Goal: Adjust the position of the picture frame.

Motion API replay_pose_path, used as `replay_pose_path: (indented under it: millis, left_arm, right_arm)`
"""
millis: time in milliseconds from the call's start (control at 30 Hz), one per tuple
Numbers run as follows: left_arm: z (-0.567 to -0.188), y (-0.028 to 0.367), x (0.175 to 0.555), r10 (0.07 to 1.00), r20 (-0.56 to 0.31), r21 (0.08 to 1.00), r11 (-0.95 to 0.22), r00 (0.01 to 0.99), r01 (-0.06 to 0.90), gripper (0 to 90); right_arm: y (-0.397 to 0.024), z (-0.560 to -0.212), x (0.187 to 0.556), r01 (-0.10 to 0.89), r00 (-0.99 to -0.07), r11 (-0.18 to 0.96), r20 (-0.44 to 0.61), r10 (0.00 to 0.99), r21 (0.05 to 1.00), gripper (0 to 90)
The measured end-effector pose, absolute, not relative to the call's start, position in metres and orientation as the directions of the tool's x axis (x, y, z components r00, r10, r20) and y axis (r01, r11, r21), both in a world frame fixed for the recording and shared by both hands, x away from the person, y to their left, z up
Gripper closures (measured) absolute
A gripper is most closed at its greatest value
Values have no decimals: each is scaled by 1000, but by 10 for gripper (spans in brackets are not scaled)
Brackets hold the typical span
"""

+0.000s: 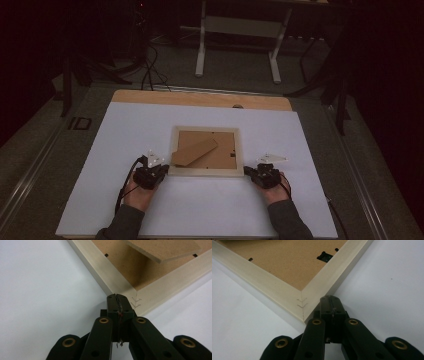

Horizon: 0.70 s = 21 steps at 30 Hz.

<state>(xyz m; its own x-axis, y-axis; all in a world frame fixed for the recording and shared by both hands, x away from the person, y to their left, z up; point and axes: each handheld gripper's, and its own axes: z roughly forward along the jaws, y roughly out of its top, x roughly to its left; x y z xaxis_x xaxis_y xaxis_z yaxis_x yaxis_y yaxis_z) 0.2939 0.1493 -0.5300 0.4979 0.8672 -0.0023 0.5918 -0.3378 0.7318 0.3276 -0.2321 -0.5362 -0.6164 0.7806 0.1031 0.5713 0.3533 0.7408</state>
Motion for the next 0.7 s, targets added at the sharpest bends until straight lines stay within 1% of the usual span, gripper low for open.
replay_pose_path:
  millis: [700]
  left_arm:
    - [-531,148,294,858,11,739,-353,514,574,900]
  right_arm:
    - [-234,-536,328,569,-612,341,108,784,749,900]
